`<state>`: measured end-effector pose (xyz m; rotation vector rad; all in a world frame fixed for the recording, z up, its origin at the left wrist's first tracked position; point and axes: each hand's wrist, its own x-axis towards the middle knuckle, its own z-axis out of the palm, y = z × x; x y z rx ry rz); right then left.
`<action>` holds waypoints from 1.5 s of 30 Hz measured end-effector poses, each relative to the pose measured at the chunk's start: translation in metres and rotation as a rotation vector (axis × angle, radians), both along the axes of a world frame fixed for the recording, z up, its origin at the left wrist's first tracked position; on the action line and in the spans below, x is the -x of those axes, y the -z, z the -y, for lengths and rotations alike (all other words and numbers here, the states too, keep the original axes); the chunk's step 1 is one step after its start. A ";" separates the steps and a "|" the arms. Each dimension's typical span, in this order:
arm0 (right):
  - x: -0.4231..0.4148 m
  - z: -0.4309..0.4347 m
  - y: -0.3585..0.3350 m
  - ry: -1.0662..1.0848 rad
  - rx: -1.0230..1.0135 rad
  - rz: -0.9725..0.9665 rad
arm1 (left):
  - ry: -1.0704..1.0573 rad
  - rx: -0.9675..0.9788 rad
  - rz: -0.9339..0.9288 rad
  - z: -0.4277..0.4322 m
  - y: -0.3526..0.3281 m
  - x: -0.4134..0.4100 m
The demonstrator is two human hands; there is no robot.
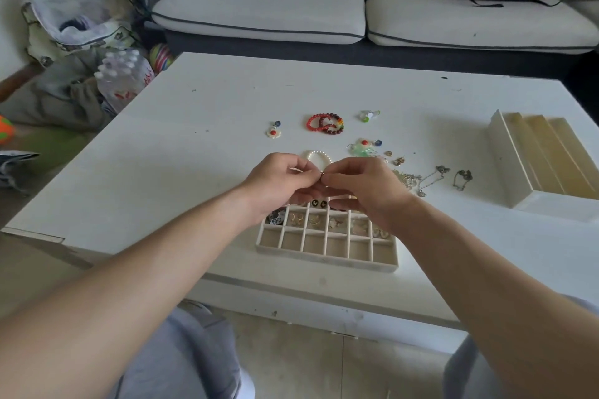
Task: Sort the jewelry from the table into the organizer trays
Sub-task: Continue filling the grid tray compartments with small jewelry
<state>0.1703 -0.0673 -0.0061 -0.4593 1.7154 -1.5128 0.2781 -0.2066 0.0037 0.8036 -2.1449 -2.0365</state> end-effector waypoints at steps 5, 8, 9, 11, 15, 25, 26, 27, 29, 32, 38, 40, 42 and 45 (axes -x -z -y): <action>0.001 -0.002 -0.001 -0.017 0.104 -0.006 | -0.034 -0.243 0.004 0.001 -0.002 -0.001; 0.003 -0.003 -0.003 -0.034 0.161 0.020 | -0.040 -0.255 -0.004 0.000 -0.003 -0.001; 0.004 -0.003 -0.003 -0.039 0.173 0.032 | -0.042 -0.245 -0.003 -0.001 -0.003 -0.001; 0.005 -0.004 -0.003 -0.042 0.195 0.057 | -0.048 -0.205 -0.005 -0.001 -0.004 -0.001; 0.010 -0.005 -0.002 -0.039 0.238 0.104 | -0.053 -0.122 -0.007 0.002 -0.006 0.000; 0.001 0.008 -0.003 -0.052 0.250 0.063 | -0.085 -0.185 0.036 0.005 -0.005 -0.006; 0.000 0.010 -0.003 -0.041 0.263 0.097 | -0.101 -0.231 0.029 0.007 -0.006 -0.008; 0.000 0.012 -0.003 -0.028 0.268 0.128 | -0.119 -0.273 0.023 0.009 -0.007 -0.010; -0.002 0.016 -0.002 0.000 0.265 0.168 | -0.150 -0.334 0.014 0.013 -0.009 -0.015; -0.006 0.024 -0.001 0.039 0.275 0.233 | -0.157 -0.344 -0.014 0.019 -0.010 -0.023; -0.020 0.038 0.003 -0.008 0.222 0.180 | -0.222 -0.199 0.001 0.028 -0.002 -0.037; -0.024 0.043 0.006 -0.022 0.179 0.102 | -0.201 -0.143 0.035 0.032 0.000 -0.041; -0.026 0.047 0.008 -0.048 0.127 0.026 | -0.161 -0.095 0.077 0.035 0.004 -0.044; -0.029 0.052 0.013 -0.106 0.037 -0.068 | -0.126 -0.042 0.137 0.037 0.012 -0.049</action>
